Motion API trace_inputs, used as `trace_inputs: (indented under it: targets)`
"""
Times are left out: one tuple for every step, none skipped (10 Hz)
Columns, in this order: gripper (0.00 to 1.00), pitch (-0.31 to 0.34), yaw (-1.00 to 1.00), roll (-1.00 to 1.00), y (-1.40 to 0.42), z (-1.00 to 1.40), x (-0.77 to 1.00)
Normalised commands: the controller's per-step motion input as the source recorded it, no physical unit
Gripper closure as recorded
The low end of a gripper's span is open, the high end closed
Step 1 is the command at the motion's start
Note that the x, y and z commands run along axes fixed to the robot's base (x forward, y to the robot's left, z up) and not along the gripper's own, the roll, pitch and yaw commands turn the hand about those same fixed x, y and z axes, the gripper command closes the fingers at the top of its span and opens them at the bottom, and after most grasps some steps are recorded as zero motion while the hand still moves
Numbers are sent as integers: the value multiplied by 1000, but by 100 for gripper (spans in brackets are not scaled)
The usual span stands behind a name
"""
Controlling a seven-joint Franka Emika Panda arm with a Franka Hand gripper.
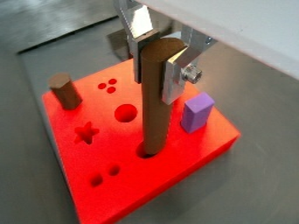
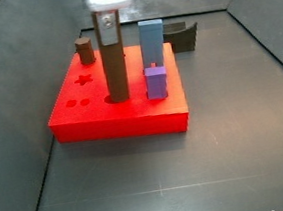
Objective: Pick up the oval object. Move up. Move to above the board. Insert the oval object.
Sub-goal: Insert the oval object.
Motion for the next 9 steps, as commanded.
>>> trace_inputs:
  targets:
    - [100, 0, -777, 0, 77, -191, -429]
    - [100, -91, -123, -67, 0, -77, -297]
    - [100, -99, 0, -77, 0, -166, -74]
    - [100, -114, -166, -60, 0, -409, -77]
    - [100, -80, -294, -94, 0, -743, 0]
    - [100, 0, -314, -74, 0, -914, 231]
    - [100, 81, -320, -56, 11, -791, 337]
    - [100, 11, -277, -67, 0, -463, 309]
    - [100, -79, 0, -46, 0, -237, 74]
